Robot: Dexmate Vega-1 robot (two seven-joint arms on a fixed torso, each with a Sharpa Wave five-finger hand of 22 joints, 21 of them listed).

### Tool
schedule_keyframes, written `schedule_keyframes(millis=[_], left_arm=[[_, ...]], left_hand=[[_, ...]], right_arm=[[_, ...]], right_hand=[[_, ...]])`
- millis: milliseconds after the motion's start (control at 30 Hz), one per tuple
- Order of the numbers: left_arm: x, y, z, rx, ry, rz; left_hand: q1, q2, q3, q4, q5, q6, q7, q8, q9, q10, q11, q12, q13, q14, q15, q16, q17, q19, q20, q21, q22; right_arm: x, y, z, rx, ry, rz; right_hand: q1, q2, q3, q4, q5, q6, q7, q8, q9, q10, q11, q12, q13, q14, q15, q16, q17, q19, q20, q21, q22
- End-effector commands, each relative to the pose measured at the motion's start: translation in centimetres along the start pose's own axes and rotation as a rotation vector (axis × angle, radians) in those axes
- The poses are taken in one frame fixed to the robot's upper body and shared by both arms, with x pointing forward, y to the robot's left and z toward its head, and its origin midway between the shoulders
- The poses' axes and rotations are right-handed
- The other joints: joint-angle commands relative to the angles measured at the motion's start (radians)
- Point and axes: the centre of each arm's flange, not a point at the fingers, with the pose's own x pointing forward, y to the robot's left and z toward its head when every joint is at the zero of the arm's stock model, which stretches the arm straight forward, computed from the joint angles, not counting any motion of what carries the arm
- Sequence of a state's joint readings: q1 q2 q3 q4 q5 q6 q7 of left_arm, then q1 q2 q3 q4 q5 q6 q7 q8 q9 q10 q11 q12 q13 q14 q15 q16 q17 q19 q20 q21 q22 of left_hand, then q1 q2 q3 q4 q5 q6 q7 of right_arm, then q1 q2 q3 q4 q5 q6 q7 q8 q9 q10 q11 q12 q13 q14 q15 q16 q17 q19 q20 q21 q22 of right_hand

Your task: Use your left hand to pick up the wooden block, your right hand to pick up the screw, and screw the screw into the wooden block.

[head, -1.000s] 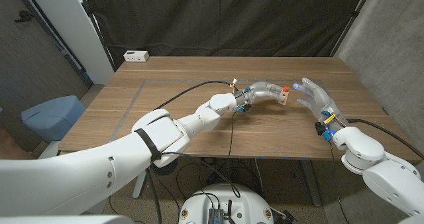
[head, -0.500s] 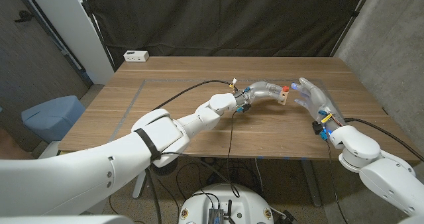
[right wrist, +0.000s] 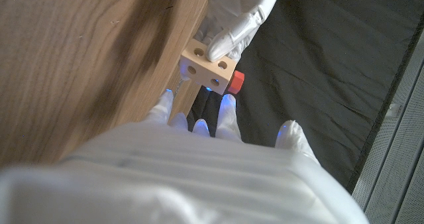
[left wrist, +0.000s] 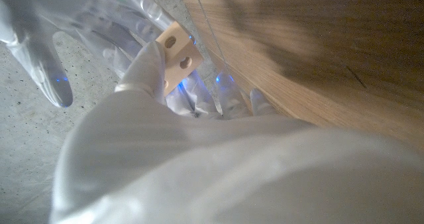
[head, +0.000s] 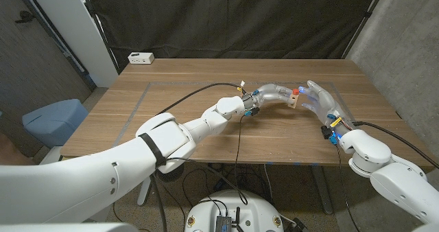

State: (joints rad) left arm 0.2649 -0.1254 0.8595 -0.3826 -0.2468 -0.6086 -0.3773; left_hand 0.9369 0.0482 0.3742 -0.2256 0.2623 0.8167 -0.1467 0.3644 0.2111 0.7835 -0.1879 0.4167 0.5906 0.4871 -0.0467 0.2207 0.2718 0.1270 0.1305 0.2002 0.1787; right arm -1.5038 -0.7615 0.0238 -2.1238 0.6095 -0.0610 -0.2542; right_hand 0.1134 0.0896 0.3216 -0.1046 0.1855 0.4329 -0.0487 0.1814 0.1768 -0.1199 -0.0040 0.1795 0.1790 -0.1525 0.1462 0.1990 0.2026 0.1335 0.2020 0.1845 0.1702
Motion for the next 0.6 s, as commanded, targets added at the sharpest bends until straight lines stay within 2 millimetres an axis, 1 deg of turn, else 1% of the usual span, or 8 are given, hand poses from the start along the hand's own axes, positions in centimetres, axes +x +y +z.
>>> schedule_keyframes(millis=[33,167,300,400,600], left_arm=[[-0.08,-0.21,0.06,0.002,-0.011,-0.007],[-0.07,-0.31,0.10,0.001,-0.014,-0.010],[-0.09,-0.34,0.10,-0.001,-0.016,-0.011],[-0.12,-0.35,0.10,-0.002,-0.017,-0.011],[-0.10,-0.37,0.11,-0.002,-0.017,-0.012]], left_hand=[[-0.073,0.089,0.076,0.070,0.005,0.075,0.026,0.008,0.006,0.010,-0.001,0.036,0.006,0.010,-0.059,0.005,0.002,0.006,0.003,0.006,0.004],[-0.073,0.089,0.075,0.070,0.005,0.075,0.028,0.008,0.006,0.009,0.002,0.035,0.006,0.009,-0.059,0.005,0.002,0.006,0.004,0.006,0.004],[-0.073,0.090,0.075,0.071,0.004,0.075,0.028,0.008,0.006,0.008,0.000,0.035,0.006,0.009,-0.058,0.005,0.003,0.006,0.004,0.006,0.004],[-0.072,0.089,0.075,0.070,0.005,0.075,0.027,0.008,0.006,0.008,0.002,0.035,0.006,0.009,-0.058,0.005,0.002,0.006,0.004,0.006,0.004],[-0.073,0.088,0.075,0.071,0.005,0.075,0.029,0.008,0.006,0.009,0.001,0.034,0.004,0.010,-0.058,0.005,0.002,0.006,0.004,0.006,0.004]], right_arm=[[-0.05,0.24,-0.01,0.004,-0.008,0.011],[-0.15,0.26,0.07,0.003,-0.010,0.009],[-0.25,0.27,0.12,0.000,-0.010,0.009],[-0.34,0.30,0.09,0.000,-0.008,0.009],[-0.41,0.31,0.05,0.000,-0.007,0.008]], right_hand=[[-0.004,0.001,-0.003,-0.002,0.004,0.027,-0.003,0.012,0.001,0.004,-0.009,0.008,0.003,-0.008,-0.002,0.002,0.001,-0.004,0.001,0.001,0.001],[-0.003,0.003,-0.002,-0.003,0.004,0.050,-0.003,0.018,0.001,0.015,-0.021,0.012,0.003,-0.006,-0.003,0.003,0.000,-0.004,0.000,0.002,0.001],[-0.001,0.006,0.000,-0.003,0.005,0.081,0.003,0.025,0.001,0.026,-0.031,0.016,0.003,-0.003,-0.007,0.005,-0.001,-0.002,-0.001,0.004,0.001],[0.001,0.008,0.001,-0.004,0.005,0.107,0.009,0.031,0.001,0.037,-0.036,0.018,0.003,0.000,-0.009,0.006,-0.002,-0.002,-0.001,0.004,0.001],[0.001,0.009,0.002,-0.004,0.005,0.128,0.015,0.034,0.002,0.050,-0.041,0.022,0.002,0.004,-0.012,0.008,-0.002,0.000,-0.002,0.005,0.001]])
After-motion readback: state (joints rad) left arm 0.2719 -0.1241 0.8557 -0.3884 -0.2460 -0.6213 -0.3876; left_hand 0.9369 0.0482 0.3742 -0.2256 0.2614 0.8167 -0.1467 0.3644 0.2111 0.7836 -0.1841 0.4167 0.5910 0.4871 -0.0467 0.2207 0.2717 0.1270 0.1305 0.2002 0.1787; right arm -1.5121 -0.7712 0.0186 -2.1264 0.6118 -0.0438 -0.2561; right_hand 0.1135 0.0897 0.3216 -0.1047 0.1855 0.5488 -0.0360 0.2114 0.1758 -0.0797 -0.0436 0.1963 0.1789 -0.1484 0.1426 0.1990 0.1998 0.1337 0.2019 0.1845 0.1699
